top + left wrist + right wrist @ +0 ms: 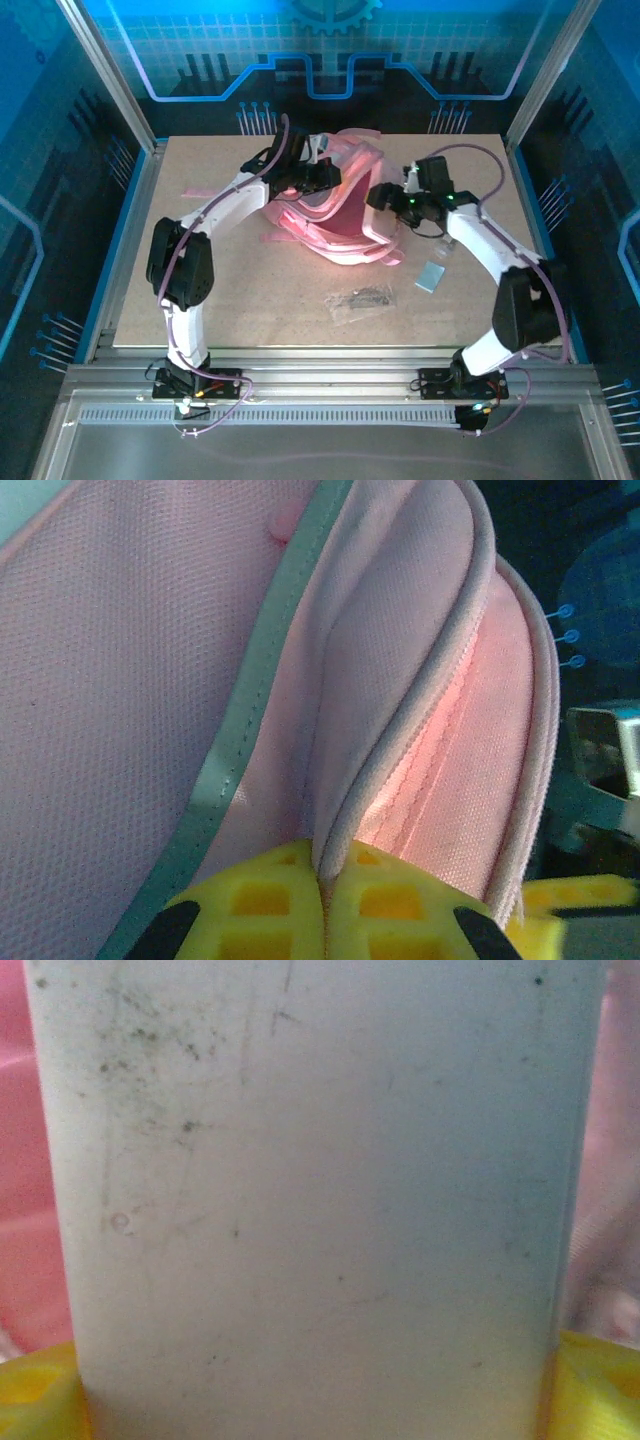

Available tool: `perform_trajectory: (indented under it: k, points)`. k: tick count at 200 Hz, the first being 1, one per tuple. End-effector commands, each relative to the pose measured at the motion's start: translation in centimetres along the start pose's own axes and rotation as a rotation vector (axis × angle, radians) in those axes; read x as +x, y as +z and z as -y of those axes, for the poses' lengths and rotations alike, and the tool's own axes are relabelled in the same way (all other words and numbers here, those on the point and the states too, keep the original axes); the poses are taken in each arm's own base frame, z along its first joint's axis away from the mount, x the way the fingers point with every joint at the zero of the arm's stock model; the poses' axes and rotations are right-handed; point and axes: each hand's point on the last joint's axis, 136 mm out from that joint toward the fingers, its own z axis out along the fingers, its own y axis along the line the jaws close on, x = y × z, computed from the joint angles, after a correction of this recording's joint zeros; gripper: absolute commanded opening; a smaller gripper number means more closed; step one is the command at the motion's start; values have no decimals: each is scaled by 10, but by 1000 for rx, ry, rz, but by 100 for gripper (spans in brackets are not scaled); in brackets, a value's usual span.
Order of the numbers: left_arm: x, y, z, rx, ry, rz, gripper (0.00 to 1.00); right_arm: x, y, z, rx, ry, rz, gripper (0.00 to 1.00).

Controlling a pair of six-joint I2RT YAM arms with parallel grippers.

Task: Pack the student bag
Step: Place the pencil case in the student bag.

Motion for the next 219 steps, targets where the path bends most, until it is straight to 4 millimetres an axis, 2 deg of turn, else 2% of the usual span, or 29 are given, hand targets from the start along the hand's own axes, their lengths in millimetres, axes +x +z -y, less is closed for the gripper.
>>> perform_trajectory:
  k: [1, 16, 35, 48, 93, 108, 126, 133, 155, 175, 191, 204, 219]
  points:
    - [-22, -37, 61, 182, 41, 88, 0, -21, 24, -16, -20, 29, 43, 75]
    - [-21, -37, 60, 179, 43, 90, 0, -21, 45, -19, -19, 49, 22, 77]
    - [-21, -38, 59, 180, 41, 93, 0, -18, 64, -31, -85, 71, -18, 100]
    - [-23, -39, 56, 177, 37, 97, 0, -17, 70, -35, -119, 76, -31, 100]
    - [-25, -43, 55, 193, 24, 106, 0, -6, 79, -21, -99, 82, -61, 100]
    - [-24, -43, 58, 206, 19, 102, 0, 0, 87, -19, -110, 90, -70, 92]
    - [-23, -43, 59, 218, 10, 100, 0, 5, 100, -23, -155, 105, -74, 60]
    - [-23, -43, 59, 220, 7, 100, 0, 7, 107, -27, -175, 108, -81, 51]
    - [-22, -45, 60, 224, 0, 103, 0, 6, 127, -47, -239, 94, -97, 36]
    - [-20, -47, 58, 217, -2, 108, 0, 1, 141, -68, -284, 73, -105, 35]
    - [-18, -48, 56, 209, -5, 110, 0, -5, 146, -71, -273, 56, -98, 35]
    - [-17, -49, 54, 206, -5, 113, 0, -11, 140, -72, -267, 33, -76, 37]
    - [-17, -51, 53, 201, -5, 121, 0, -17, 124, -72, -269, 16, -59, 41]
